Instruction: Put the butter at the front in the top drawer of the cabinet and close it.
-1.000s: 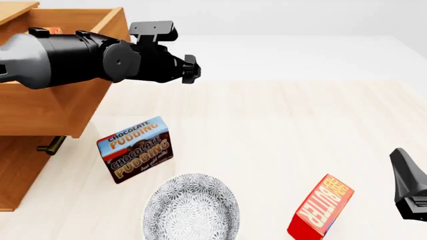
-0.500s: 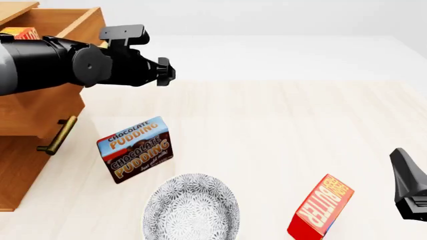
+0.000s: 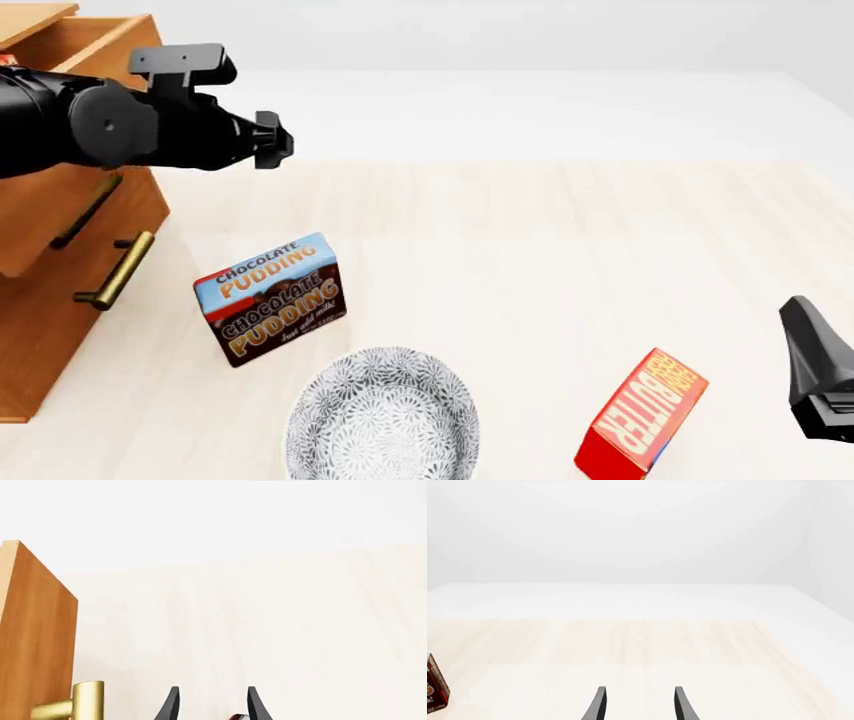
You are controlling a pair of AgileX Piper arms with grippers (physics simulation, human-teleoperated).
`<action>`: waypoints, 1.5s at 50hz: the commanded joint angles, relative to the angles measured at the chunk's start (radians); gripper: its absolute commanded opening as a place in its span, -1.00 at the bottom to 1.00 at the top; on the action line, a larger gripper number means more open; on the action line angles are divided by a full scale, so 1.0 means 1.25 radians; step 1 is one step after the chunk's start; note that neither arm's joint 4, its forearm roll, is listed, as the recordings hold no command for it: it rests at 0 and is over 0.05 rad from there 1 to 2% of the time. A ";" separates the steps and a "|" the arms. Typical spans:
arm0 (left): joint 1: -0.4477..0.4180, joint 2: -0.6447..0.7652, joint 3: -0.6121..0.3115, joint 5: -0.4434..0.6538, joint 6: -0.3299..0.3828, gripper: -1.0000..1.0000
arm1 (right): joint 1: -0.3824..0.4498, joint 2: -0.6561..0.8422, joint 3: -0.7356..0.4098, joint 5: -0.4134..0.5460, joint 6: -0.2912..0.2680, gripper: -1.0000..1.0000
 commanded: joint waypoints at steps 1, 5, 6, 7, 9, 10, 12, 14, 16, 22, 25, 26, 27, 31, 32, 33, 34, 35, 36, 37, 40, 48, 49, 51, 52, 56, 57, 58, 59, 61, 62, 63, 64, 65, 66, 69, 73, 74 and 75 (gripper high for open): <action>0.058 -0.031 0.031 0.001 0.018 1.00 | 0.000 0.002 0.000 -0.002 0.001 1.00; 0.078 -0.040 0.047 -0.008 0.021 1.00 | 0.000 0.002 0.000 -0.002 0.001 1.00; 0.080 -0.040 0.049 -0.010 0.021 1.00 | 0.000 0.002 0.000 -0.002 0.001 1.00; 0.089 -0.043 0.054 -0.012 0.019 1.00 | 0.000 0.002 0.000 -0.002 0.001 1.00; 0.091 -0.051 0.057 -0.015 0.012 1.00 | 0.000 0.002 0.000 -0.002 0.001 1.00; 0.099 -0.055 0.059 -0.012 0.016 1.00 | 0.000 0.002 0.000 -0.002 0.001 1.00; 0.109 -0.063 0.061 -0.011 0.013 1.00 | 0.000 0.002 0.000 -0.002 0.001 1.00; 0.122 -0.071 0.061 -0.006 0.017 1.00 | 0.000 0.002 0.000 -0.002 0.001 1.00; 0.128 -0.081 0.059 0.000 0.016 1.00 | 0.000 0.002 0.000 -0.002 0.001 1.00; 0.144 -0.088 0.054 0.012 0.024 1.00 | 0.000 0.003 0.000 -0.002 0.001 1.00; 0.150 -0.087 0.054 0.014 0.026 1.00 | 0.000 0.002 0.000 -0.002 0.001 1.00; 0.154 -0.087 0.057 0.012 0.026 1.00 | 0.000 0.002 0.000 -0.002 0.001 1.00; 0.156 -0.086 0.060 0.011 0.027 1.00 | 0.000 0.002 0.000 -0.002 0.001 1.00; 0.168 -0.091 0.075 0.001 0.024 1.00 | 0.000 0.002 0.000 -0.002 0.001 1.00; 0.171 -0.094 0.079 -0.001 0.021 1.00 | 0.000 0.002 0.000 -0.002 0.001 1.00; 0.175 -0.095 0.081 -0.002 0.020 1.00 | 0.000 0.002 0.000 -0.002 0.001 1.00; 0.182 -0.096 0.083 -0.003 0.018 1.00 | 0.000 0.002 0.000 -0.002 0.001 1.00; 0.185 -0.095 0.085 -0.003 0.021 1.00 | 0.000 0.002 0.000 -0.002 0.001 1.00; 0.192 -0.105 0.090 -0.007 0.011 1.00 | 0.000 0.002 0.000 -0.002 0.001 1.00; 0.191 -0.110 0.092 -0.007 0.010 1.00 | 0.000 0.002 0.000 -0.002 0.001 1.00; 0.206 -0.113 0.094 -0.006 0.016 1.00 | 0.000 0.002 0.000 -0.002 0.001 1.00; 0.233 -0.128 0.110 -0.012 0.025 1.00 | 0.000 0.003 0.000 -0.002 0.001 1.00; 0.238 -0.130 0.111 -0.011 0.028 1.00 | 0.000 0.002 0.000 -0.002 0.001 1.00; 0.243 -0.134 0.113 -0.009 0.029 1.00 | 0.000 0.002 0.000 -0.002 0.001 1.00; 0.247 -0.139 0.113 -0.007 0.028 1.00 | 0.000 0.002 0.000 -0.002 0.001 1.00; 0.259 -0.155 0.112 -0.001 0.030 1.00 | 0.000 0.002 0.000 -0.002 0.001 1.00; 0.262 -0.162 0.112 0.002 0.031 1.00 | 0.000 0.002 0.000 -0.002 0.001 1.00; 0.264 -0.162 0.112 0.004 0.033 1.00 | 0.000 0.002 0.000 -0.002 0.001 1.00; 0.264 -0.163 0.112 0.004 0.031 1.00 | 0.000 0.002 0.000 -0.002 0.001 1.00; 0.269 -0.169 0.115 0.006 0.033 1.00 | 0.000 0.002 0.000 -0.002 0.001 1.00; 0.270 -0.171 0.116 0.006 0.033 1.00 | 0.000 0.002 0.000 -0.002 0.001 1.00; 0.272 -0.174 0.117 0.007 0.032 1.00 | 0.000 0.002 0.000 -0.002 0.001 1.00; 0.272 -0.174 0.117 0.007 0.032 1.00 | 0.000 0.002 0.000 -0.002 0.001 1.00; 0.274 -0.176 0.118 0.008 0.033 1.00 | 0.000 0.002 0.000 -0.002 0.001 1.00; 0.278 -0.180 0.120 0.009 0.034 1.00 | 0.000 0.002 0.000 -0.002 0.001 1.00; 0.279 -0.188 0.122 0.014 0.034 1.00 | 0.000 0.002 0.000 -0.002 0.001 1.00; 0.270 -0.198 0.118 0.025 0.036 1.00 | 0.000 0.002 0.000 -0.002 0.001 1.00; 0.250 -0.216 0.114 0.030 0.035 1.00 | 0.000 0.002 0.000 -0.002 0.001 1.00; 0.250 -0.221 0.111 0.038 0.040 1.00 | 0.000 0.002 0.000 -0.002 0.001 1.00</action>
